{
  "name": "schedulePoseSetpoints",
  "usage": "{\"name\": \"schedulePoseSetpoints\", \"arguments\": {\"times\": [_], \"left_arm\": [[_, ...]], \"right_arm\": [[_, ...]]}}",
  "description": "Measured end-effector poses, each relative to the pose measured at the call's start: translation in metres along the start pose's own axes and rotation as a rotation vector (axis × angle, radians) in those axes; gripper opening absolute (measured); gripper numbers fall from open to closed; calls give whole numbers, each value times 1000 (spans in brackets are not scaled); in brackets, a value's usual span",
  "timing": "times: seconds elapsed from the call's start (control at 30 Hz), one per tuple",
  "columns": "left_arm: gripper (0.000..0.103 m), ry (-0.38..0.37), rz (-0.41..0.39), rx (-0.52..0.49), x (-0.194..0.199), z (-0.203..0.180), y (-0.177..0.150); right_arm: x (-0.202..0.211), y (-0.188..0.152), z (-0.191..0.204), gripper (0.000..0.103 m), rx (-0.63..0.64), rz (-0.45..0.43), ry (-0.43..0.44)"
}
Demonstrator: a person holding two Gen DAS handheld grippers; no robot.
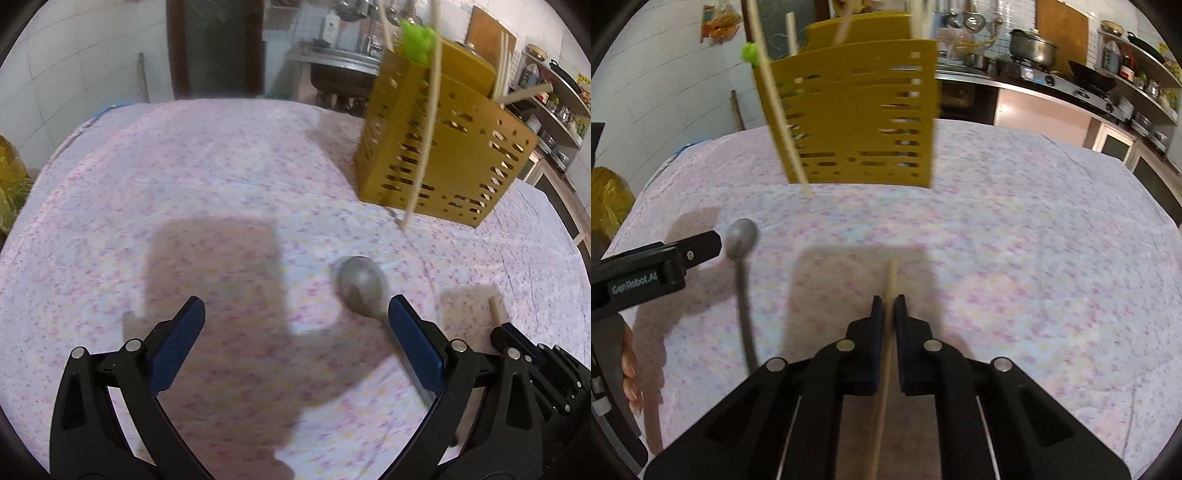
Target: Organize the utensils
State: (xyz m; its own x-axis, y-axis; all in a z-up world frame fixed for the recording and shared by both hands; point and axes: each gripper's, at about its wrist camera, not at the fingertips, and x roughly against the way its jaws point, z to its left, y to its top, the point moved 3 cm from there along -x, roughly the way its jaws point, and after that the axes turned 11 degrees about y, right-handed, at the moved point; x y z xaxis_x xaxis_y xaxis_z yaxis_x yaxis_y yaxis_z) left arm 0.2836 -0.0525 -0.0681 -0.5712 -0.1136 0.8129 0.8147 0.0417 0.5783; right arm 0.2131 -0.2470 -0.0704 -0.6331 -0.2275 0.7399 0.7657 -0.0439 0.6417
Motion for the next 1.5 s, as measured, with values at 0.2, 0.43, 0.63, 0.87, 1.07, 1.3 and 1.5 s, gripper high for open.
{"name": "schedulePoseSetpoints", "arguments": {"times": [0.2, 0.43, 0.63, 0.87, 1.07, 1.3, 1.5], "left_arm": [[89, 32, 50, 0, -17, -18, 4], [57, 36, 45, -37, -16, -33, 9], [36, 31, 24, -138, -11, -48, 9], [36, 14, -10, -211, 3, -50, 3], [36, -18, -84, -220, 33, -38, 1], [36, -41, -259, -216, 82, -22, 9], [36, -52, -425, -224, 125, -15, 6]], "right_arm": [[13, -5, -36, 7, -46, 1, -37], [13, -4, -46, 8, -69, 9, -28], [13, 0, -48, 8, -118, 15, -71], [7, 5, -46, 8, -135, 26, -125], [15, 4, -49, 7, -172, -26, -80], [61, 15, -31, 7, -140, -237, 16], [101, 23, -10, 7, -68, -418, 24]]}}
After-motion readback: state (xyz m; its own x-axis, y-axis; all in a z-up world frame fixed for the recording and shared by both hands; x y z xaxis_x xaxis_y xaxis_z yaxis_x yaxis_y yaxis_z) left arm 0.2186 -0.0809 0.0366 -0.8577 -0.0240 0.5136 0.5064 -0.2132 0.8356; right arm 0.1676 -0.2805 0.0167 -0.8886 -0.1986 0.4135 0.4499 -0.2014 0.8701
